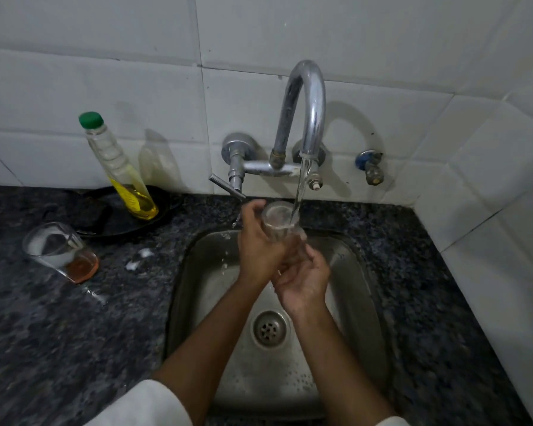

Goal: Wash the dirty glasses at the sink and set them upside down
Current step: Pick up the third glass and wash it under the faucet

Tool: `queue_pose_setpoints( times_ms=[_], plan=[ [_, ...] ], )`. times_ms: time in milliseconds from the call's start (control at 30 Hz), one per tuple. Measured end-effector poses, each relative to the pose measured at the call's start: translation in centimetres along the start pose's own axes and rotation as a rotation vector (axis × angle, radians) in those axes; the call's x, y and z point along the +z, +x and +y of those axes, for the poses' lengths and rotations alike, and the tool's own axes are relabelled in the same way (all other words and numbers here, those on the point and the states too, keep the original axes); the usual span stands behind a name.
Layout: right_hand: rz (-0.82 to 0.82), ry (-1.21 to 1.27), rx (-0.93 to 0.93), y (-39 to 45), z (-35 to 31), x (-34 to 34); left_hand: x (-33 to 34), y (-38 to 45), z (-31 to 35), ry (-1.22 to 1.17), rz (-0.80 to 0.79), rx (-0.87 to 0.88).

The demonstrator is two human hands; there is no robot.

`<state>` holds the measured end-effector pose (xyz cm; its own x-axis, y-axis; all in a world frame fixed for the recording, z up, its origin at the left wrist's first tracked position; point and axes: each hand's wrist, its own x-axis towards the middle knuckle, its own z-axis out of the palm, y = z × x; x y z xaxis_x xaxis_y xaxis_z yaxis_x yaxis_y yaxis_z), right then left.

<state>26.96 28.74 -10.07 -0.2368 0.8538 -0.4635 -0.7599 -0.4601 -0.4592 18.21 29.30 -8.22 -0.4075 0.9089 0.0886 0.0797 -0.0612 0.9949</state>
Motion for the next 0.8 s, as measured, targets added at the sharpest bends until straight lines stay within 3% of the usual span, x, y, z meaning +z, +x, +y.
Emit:
queue_pose_setpoints(
  times_ms=[67, 133, 200, 233, 300, 367, 433, 500, 567, 600, 633, 700, 733, 800],
  plan=[
    [0.065, 0.048, 0.054, 0.6, 0.4, 0.3, -0.6, -0.4, 0.6, 0.227, -0.090, 0.284],
    [0.137, -0.010, 0.062, 1.5, 0.1, 0.6, -1.3, -0.7, 0.9, 0.281, -0.151, 0.378],
    [0.212, -0.179, 0.037, 2.3, -1.3, 0.8, -2.4, -0.7, 0.5, 0.186, -0.172, 0.265],
    [0.243, -0.289, 0.010, 2.6, -2.3, 0.9, -3.1, -0.6, 0.5, 0.067, -0.221, 0.124],
    [0.217, -0.635, -0.125, 2.5, -4.4, 1.3, -4.4, -0.3, 0.6, -0.339, -0.369, -0.286],
    [0.027, -1.001, -0.284, 1.4, -6.1, 2.3, -5.2, 0.3, 0.4, -0.378, -0.563, -0.552],
    [-0.233, -1.238, -0.337, 0.3, -7.1, 3.4, -4.7, 0.6, 0.4, -0.136, -0.745, -0.584],
    [-0.436, -1.616, -0.441, -0.4, -7.8, 4.0, -3.3, 0.8, 0.2, -0.080, -0.730, -0.524],
    [-0.402, -2.250, -0.623, -0.6, -8.9, 4.5, -1.7, 0.9, 0.2, -0.046, -0.585, -0.443],
    [-0.345, -2.453, -0.704, -0.8, -9.2, 4.8, -0.9, 0.8, 0.1, -0.007, -0.491, -0.398],
    [-0.323, -2.472, -0.753, -1.1, -9.4, 5.1, -0.2, 0.6, 0.2, 0.034, -0.379, -0.337],
    [-0.396, -2.134, -0.748, -1.4, -9.4, 5.1, 0.4, 0.3, -0.1, 0.071, -0.271, -0.275],
    [-0.450, -1.961, -0.724, -1.3, -9.5, 4.9, -0.1, 0.4, -0.1, 0.014, -0.334, -0.288],
    [-0.535, -1.783, -0.616, -1.2, -9.9, 4.5, -1.6, 0.7, -0.6, -0.254, -0.619, -0.393]
  ],
)
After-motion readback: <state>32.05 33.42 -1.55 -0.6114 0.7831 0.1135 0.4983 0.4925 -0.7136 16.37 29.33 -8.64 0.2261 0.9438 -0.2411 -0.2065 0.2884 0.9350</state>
